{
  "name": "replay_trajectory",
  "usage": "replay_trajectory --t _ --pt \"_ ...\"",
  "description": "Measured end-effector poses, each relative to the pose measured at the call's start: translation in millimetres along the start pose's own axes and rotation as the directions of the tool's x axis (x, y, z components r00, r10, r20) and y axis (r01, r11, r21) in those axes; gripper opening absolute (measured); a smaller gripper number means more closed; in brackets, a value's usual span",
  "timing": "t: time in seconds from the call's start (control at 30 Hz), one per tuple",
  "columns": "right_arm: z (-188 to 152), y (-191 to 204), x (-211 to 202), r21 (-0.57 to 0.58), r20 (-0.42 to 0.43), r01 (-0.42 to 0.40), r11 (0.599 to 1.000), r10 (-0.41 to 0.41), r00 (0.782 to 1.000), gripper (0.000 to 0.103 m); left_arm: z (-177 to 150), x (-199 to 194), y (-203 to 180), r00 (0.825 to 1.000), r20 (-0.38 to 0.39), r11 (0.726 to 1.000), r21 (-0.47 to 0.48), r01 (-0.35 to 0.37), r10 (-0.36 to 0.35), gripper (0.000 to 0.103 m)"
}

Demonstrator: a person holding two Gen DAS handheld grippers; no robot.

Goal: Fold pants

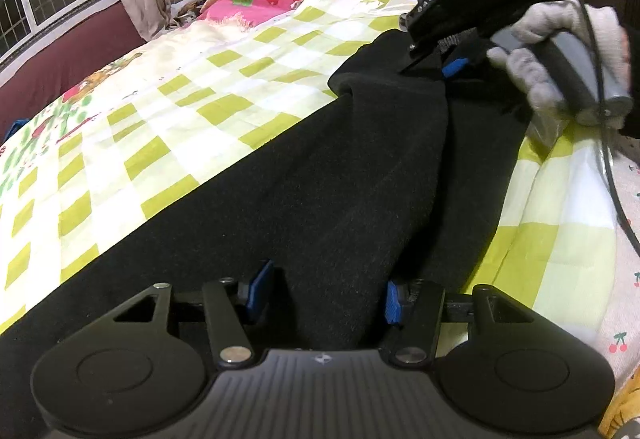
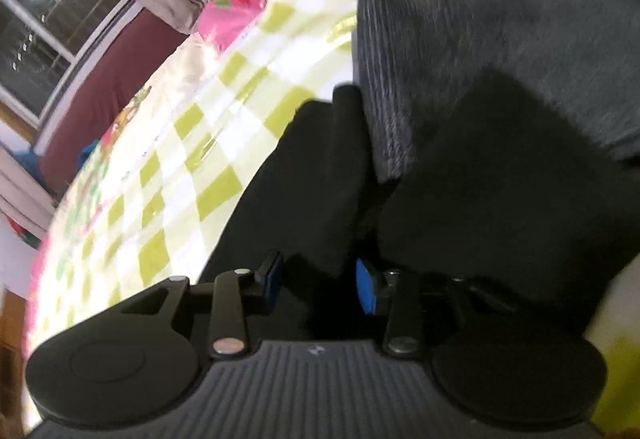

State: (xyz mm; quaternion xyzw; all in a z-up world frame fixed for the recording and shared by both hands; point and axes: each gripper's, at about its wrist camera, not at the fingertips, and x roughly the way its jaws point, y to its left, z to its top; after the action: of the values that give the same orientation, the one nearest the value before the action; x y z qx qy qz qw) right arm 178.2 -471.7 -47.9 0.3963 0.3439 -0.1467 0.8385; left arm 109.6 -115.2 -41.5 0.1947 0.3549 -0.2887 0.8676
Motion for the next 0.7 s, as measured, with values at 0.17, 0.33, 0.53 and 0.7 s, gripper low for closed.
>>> replay_trajectory --t 0.17,0.33,0.53,0.7 --pt "8.3 -8.7 -7.5 0.036 0.067 -0.069 0.997 0.066 0.996 0.011 -1.0 0.1 2.3 1.000 0.001 1.000 -0.003 0.008 -0.008 0.069" --pt "17.9 -21.0 13.4 0.121 -0.013 -0.114 0.986 0.116 0.993 0.016 1.5 1.8 -0.6 1.000 -0.004 1.000 0.009 -0.001 0.001 0.070" --pt "7.6 -14.9 -52.5 0.056 0.141 -0.197 0.979 0.188 0.972 0.004 4.2 -0.8 -5.6 1.000 -0.006 1.000 0.017 -0.016 0.016 0.070" --pt "-22.1 -34.8 -120.5 -0.007 0.219 -0.185 0.983 0.183 0.958 0.004 1.3 -2.5 -10.7 1.000 0.003 0.999 0.035 -0.021 0.021 0.070"
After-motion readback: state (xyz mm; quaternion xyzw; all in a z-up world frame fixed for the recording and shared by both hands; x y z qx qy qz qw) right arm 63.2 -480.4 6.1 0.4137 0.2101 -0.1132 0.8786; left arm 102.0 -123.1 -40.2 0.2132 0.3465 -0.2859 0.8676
